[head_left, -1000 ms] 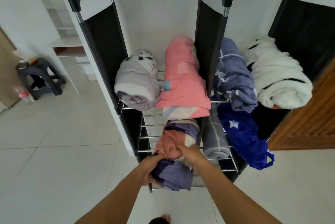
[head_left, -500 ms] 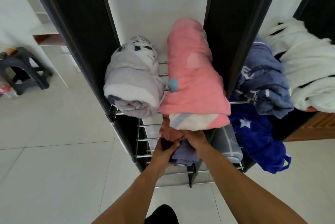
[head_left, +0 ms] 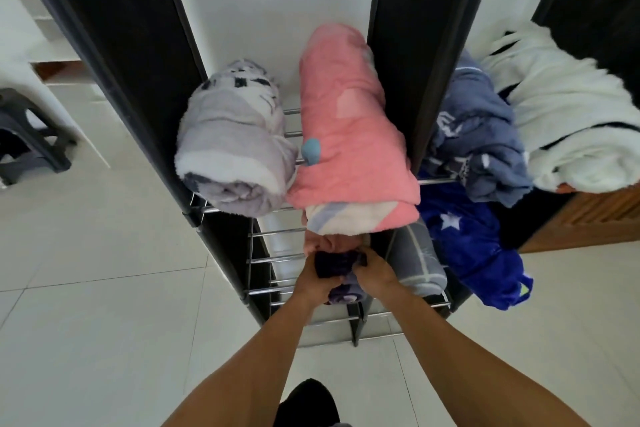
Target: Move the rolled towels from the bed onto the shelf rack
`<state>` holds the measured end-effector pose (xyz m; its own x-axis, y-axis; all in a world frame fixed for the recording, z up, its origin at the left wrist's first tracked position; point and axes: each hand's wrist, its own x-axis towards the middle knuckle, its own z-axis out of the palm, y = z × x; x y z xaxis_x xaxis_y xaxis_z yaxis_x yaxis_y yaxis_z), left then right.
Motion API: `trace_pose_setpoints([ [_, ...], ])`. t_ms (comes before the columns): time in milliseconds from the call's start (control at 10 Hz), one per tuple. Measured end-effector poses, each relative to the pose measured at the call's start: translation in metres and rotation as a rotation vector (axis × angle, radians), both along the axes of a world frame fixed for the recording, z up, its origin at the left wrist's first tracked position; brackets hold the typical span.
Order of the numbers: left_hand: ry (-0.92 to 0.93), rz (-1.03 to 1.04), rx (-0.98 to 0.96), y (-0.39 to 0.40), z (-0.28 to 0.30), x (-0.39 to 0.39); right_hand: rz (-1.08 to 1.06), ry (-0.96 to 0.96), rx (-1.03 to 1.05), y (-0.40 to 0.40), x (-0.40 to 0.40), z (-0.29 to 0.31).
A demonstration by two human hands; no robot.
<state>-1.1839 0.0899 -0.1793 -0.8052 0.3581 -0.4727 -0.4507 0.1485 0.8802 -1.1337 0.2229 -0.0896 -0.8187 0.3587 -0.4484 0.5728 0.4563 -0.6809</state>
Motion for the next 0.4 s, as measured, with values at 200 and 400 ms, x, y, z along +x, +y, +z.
trace_pose_setpoints([
  [200, 0.120, -0.011, -0.120, -0.003, 0.071, 0.045, 0.033, 0.044, 0.020, -0.005, 0.034, 0.012],
  [400, 0.159, -0.071, -0.402, -0.055, 0.051, 0.105, 0.165, 0.135, -0.297, 0.039, 0.106, 0.112],
])
